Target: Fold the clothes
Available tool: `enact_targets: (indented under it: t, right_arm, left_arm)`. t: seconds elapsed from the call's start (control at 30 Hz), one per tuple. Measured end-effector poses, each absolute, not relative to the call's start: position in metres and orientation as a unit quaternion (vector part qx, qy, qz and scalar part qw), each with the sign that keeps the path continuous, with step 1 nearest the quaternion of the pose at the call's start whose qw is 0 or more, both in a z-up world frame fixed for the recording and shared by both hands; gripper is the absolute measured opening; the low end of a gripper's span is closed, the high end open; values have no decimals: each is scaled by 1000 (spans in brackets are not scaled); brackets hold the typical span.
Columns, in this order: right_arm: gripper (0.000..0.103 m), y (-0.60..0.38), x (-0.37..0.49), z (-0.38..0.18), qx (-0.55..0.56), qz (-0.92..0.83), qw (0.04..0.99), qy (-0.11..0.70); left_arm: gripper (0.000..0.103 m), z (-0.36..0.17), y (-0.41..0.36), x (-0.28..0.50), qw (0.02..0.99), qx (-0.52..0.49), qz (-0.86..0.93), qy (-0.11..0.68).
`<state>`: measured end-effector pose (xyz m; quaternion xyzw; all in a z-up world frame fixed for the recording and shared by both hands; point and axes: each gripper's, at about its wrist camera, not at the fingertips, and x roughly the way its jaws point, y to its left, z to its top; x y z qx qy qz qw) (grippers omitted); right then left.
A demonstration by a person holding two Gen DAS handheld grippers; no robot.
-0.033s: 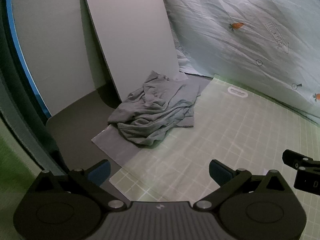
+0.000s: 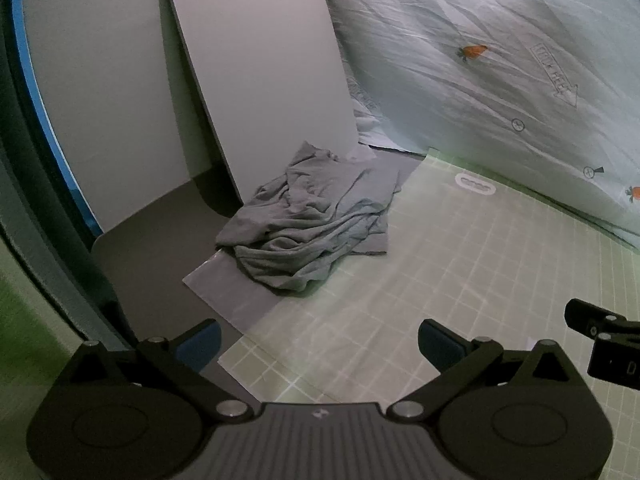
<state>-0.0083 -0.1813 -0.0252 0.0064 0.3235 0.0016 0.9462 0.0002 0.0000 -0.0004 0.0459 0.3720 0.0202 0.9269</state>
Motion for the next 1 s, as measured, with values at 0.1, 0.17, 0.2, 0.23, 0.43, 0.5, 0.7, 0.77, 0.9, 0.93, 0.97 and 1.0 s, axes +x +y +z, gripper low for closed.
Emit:
enact_targets:
  t: [0.1,0.17,0.2,0.23,0.43,0.5,0.7,0.77,0.9,0.93,0.97,1.0]
  right_arm:
    - [103,-184,-8,-25,6,2,946,324]
    - [103,-185,-8,-25,6,3,946,324]
    - [103,-186,-8,-25,6,3,946,325]
    - [103,-187,-8,-25,6,3,946,325]
    - [103,-191,-6,-24,5,4,945,326]
    - [103,-192,-2,-24,5,4,945,328]
    - [103,-193,-2,-24,7,4,944,329]
    - [103,-192,-2,-25,8,4,944,330]
    - [103,-193,0,-25,8,4,943,332]
    - [103,-193,-1,-25,8,4,943,332]
    - [103,-193,0,-25,9,3,943,333]
    - [103,-193,0,-25,9,3,943,333]
  left_arm:
    - [103,-1,0,1,926,46,21,373]
    - [103,-2,0,1,926,46,22,374]
    - [103,-2,0,1,926,46,23,374]
    - [103,-2,0,1,926,46,23,374]
    - [103,-2,4,4,925,46,24,376]
    - [103,-4,5,6,925,45,24,377]
    - [103,-5,7,6,925,47,25,377]
    - [103,-5,7,6,925,47,26,377]
    - [103,-7,7,5,924,47,25,378]
    - [103,-7,7,5,924,47,24,378]
    - [103,-6,7,6,924,47,24,378]
    - [103,-6,8,6,924,48,23,378]
